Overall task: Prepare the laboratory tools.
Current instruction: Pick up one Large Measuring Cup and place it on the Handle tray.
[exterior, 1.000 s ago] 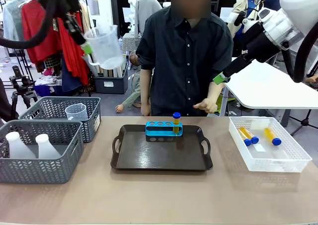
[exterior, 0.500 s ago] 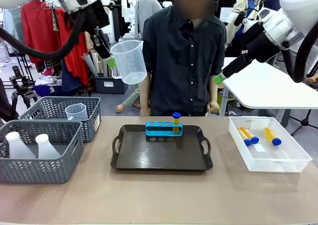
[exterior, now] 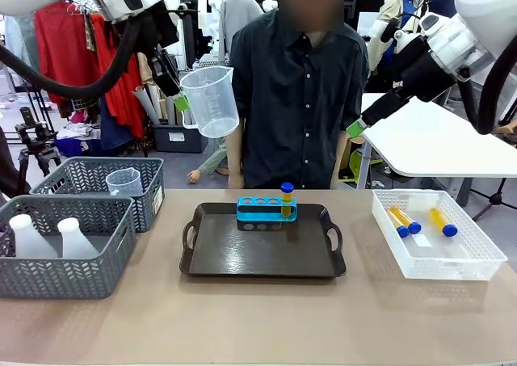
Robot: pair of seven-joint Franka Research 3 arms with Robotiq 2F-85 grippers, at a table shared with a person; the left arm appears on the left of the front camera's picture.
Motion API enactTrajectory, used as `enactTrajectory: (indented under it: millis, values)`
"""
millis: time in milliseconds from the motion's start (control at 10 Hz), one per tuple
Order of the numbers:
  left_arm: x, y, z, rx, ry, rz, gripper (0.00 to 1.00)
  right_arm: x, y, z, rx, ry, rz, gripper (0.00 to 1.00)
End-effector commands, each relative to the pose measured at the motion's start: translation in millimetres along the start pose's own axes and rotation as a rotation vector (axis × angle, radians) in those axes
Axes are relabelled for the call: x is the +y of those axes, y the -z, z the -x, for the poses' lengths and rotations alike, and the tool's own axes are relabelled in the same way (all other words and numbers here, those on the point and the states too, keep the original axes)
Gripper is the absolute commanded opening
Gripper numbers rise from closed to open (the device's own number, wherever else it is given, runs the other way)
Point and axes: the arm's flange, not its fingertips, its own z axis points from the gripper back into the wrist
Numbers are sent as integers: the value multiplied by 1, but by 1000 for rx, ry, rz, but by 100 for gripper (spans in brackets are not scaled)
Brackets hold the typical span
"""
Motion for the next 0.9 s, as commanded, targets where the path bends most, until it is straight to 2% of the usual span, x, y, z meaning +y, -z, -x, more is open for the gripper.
enactTrajectory:
  millis: [0, 200, 600, 800]
  values:
    - [0, 1, 0, 0, 0, 1, 0, 0, -1, 0, -3, 14, -9, 100]
    - [6, 25, -19, -10, 75, 38, 0, 0, -1, 0, -3, 14, -9, 100]
    - [22, 107, -71, 35, 230, 107, 0, 0, -1, 0, -3, 14, -9, 100]
    - [27, 149, -87, 45, 270, 136, 0, 0, -1, 0, -3, 14, -9, 100]
